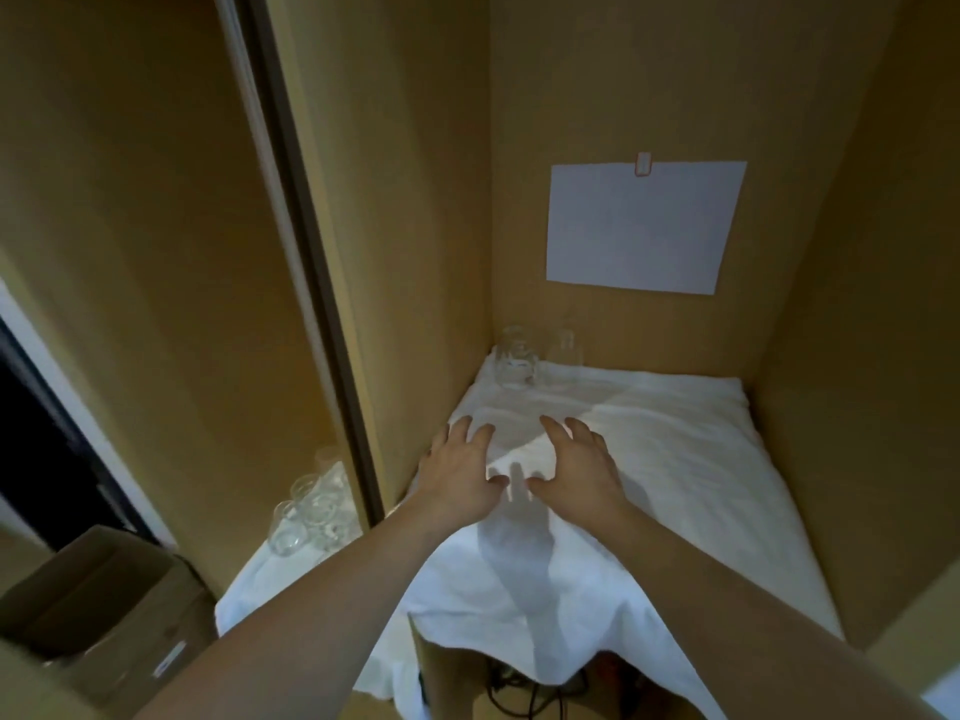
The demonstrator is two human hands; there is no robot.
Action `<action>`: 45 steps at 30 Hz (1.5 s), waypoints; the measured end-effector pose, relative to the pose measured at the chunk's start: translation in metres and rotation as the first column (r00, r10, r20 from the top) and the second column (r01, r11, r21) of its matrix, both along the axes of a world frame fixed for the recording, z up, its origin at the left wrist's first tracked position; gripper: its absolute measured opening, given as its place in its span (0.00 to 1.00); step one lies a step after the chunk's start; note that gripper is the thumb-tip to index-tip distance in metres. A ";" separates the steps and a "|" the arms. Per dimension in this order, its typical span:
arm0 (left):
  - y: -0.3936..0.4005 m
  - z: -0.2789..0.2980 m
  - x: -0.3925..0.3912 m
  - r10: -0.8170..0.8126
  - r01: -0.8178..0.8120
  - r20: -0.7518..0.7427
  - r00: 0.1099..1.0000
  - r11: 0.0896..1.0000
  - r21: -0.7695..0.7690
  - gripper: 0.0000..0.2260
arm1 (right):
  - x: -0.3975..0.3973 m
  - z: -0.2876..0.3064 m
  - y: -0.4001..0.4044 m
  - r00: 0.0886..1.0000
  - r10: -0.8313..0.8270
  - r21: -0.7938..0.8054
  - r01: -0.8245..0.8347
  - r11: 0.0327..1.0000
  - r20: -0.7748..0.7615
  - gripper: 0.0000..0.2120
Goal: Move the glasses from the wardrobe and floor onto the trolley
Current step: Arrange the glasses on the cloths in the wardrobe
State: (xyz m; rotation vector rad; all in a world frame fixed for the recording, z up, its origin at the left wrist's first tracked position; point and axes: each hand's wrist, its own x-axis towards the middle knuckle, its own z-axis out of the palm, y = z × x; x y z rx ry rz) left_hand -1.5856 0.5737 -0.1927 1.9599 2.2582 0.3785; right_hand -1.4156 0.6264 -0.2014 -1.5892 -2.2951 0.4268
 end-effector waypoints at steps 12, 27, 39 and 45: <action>-0.173 -0.034 -0.132 0.071 -0.071 0.005 0.997 0.997 -0.040 0.31 | -0.119 -0.030 -0.156 0.995 0.046 -0.032 -0.043 0.999 0.092 0.42; -0.300 -0.072 -0.266 0.275 -0.266 0.067 0.959 0.957 -0.116 0.32 | -0.242 -0.069 -0.284 0.971 0.204 -0.172 -0.181 0.968 0.125 0.39; -0.232 -0.091 -0.334 0.360 -0.341 0.054 0.931 0.915 -0.217 0.31 | -0.328 -0.107 -0.196 0.963 0.260 -0.248 -0.236 0.940 0.069 0.40; -0.164 -0.092 -0.368 0.371 -0.352 0.057 0.927 0.913 -0.206 0.32 | -0.358 -0.119 -0.131 0.967 0.253 -0.316 -0.241 0.918 -0.004 0.40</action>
